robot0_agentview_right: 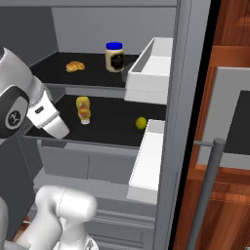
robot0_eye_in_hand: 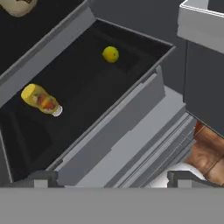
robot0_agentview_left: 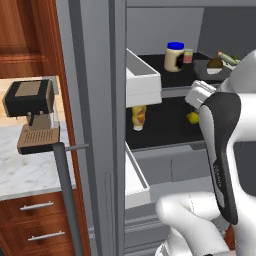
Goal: Place the tupperware on the top shelf of the fridge. Make space for the tupperware among the existing items by rearranging them on the shelves if needed. Close the fridge door when finished.
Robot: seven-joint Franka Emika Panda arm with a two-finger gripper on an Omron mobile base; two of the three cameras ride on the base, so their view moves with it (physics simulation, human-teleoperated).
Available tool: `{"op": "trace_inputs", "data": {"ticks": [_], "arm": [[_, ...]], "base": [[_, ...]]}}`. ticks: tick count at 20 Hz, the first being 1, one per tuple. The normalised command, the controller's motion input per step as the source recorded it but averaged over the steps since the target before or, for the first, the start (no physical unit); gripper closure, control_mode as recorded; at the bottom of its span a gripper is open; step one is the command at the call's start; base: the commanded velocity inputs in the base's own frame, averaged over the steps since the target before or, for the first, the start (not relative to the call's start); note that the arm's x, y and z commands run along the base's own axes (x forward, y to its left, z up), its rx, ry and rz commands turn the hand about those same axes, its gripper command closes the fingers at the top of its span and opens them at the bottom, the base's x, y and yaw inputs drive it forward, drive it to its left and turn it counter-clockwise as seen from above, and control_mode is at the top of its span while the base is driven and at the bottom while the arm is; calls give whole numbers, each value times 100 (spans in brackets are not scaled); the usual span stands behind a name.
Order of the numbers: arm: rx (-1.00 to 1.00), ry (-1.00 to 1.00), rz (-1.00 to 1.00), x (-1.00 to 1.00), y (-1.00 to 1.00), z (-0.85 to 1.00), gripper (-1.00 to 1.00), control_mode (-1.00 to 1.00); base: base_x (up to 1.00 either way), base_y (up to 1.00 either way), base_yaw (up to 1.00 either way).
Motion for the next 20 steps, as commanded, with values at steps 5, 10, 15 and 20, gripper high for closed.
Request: {"op": "trace_inputs", "data": {"ticks": [5, 10, 15, 20], "arm": [[-19, 17, 20, -13, 1, -60, -100, -100], [-4, 2, 16, -7, 0, -40, -100, -100], [0, 0, 9, 0, 0, -22, -100, 100], [0, 0, 0, 0, 0, 0, -100, 100]], "base": [[0, 0, 0], [0, 0, 0], [0, 0, 1], [-34, -4, 0]]}}
